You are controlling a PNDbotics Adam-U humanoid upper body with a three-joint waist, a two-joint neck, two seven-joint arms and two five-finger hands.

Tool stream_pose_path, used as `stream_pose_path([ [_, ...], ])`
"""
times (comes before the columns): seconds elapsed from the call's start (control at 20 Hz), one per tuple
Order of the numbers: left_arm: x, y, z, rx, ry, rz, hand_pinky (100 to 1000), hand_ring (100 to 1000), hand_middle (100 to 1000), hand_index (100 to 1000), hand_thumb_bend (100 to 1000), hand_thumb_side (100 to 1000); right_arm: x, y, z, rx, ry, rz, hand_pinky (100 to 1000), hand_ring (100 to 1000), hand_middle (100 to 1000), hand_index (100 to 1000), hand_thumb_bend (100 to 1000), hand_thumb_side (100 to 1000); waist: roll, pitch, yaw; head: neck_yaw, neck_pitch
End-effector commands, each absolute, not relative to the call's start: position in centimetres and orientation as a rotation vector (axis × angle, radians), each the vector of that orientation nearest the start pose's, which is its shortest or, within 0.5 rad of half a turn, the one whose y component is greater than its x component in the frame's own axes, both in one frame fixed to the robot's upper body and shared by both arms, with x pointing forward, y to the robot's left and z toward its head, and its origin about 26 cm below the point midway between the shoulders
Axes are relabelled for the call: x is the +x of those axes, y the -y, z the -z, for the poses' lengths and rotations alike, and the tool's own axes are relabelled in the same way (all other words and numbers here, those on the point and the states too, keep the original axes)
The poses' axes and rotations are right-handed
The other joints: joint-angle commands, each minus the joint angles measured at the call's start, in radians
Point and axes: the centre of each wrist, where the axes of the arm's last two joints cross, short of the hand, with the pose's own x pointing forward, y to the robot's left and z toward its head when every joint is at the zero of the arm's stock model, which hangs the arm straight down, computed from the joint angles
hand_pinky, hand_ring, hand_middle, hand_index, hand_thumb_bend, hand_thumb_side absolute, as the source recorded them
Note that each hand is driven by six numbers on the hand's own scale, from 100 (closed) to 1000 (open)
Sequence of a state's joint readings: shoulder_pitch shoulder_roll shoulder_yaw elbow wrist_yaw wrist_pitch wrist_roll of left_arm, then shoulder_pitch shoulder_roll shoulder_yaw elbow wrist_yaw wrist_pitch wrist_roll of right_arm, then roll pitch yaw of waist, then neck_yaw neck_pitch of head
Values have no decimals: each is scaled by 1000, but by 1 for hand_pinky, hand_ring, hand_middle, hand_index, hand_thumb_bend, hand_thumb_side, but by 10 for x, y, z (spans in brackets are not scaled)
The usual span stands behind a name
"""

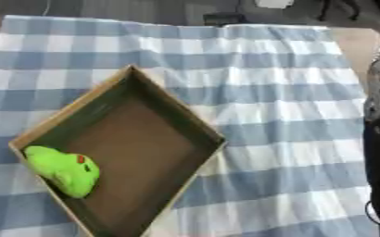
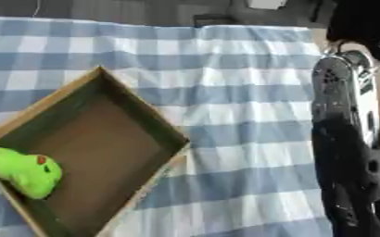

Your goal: Pick up objects on the table and place them in the box.

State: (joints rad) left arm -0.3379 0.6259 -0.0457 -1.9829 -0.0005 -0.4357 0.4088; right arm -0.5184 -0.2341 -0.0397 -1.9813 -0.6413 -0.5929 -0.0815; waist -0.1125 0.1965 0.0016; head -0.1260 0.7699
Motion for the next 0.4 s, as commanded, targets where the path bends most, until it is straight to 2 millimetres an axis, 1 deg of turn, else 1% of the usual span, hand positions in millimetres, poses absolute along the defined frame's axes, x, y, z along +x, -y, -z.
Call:
stream_pose_path([
  [0.05,298,-288,-240,-410,-3389,-376,232,640,707,818,500,725,312,234,-261,-842,-3127,-310,554,615,694,729,100,865,5,-16,1,6,0],
  [0.3,298,-287,-238,-405,-3398,-388,214,641,708,819,504,724,312,236,-261,-833,-3123,-323,555,612,693,727,100,862,3,-20,-1,0,0],
  [0.4,298,-287,-239,-400,-3399,-393,225,641,708,818,502,725,312,237,-261,-824,-3125,-323,555,612,694,728,100,862,2,-21,1,3,0],
])
